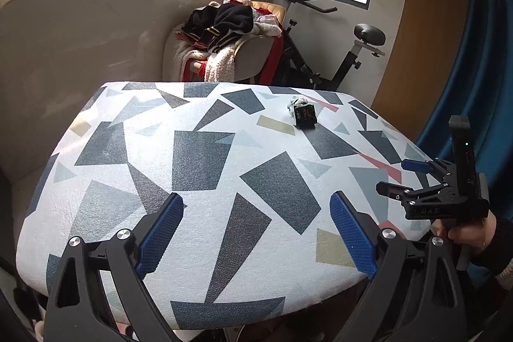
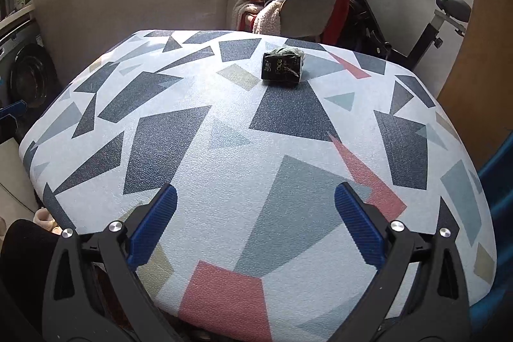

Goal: Collect trash
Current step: 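Grasp the black wrapped bundle with the left gripper, leaving the cloth behind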

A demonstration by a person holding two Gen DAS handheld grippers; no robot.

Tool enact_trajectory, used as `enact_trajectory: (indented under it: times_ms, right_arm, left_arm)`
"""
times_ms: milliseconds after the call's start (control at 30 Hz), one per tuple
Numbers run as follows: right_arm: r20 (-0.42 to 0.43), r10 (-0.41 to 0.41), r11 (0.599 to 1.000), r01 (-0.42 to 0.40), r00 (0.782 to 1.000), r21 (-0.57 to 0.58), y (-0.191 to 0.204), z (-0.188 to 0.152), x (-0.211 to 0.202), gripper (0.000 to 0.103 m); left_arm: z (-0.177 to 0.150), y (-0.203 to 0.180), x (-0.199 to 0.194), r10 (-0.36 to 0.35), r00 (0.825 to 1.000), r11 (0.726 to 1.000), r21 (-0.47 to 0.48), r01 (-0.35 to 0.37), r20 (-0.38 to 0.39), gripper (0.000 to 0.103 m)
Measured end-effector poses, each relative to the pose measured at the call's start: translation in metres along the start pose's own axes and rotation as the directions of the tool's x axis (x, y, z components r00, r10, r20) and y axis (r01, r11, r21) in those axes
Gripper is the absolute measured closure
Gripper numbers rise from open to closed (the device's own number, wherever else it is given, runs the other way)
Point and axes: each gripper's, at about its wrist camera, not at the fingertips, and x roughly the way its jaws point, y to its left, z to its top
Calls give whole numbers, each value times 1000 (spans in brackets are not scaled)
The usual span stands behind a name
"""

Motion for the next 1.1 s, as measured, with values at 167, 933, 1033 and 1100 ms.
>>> enact_trajectory:
  times_ms: [167, 933, 1033, 1100]
  right_arm:
    - [-11, -1, 1000, 2, 1000, 21, -26, 33, 36, 6]
    - [-4, -41, 991, 41, 999, 125, -121, 81, 94, 6]
    - [-8, -45, 991, 46, 999, 127, -127, 81, 95, 6]
    - [-14, -50, 990, 51, 999, 133, -130, 81, 98, 6]
  left_arm:
    - [18, 11, 29, -7, 1000, 1000, -18, 7, -11, 13]
    - [126, -49, 334, -280, 929, 958, -131, 255, -240, 57]
    - [128, -52, 349, -304, 920, 950, -151, 273, -248, 58]
    - [126, -51, 357, -339, 902, 937, -184, 298, -267, 67]
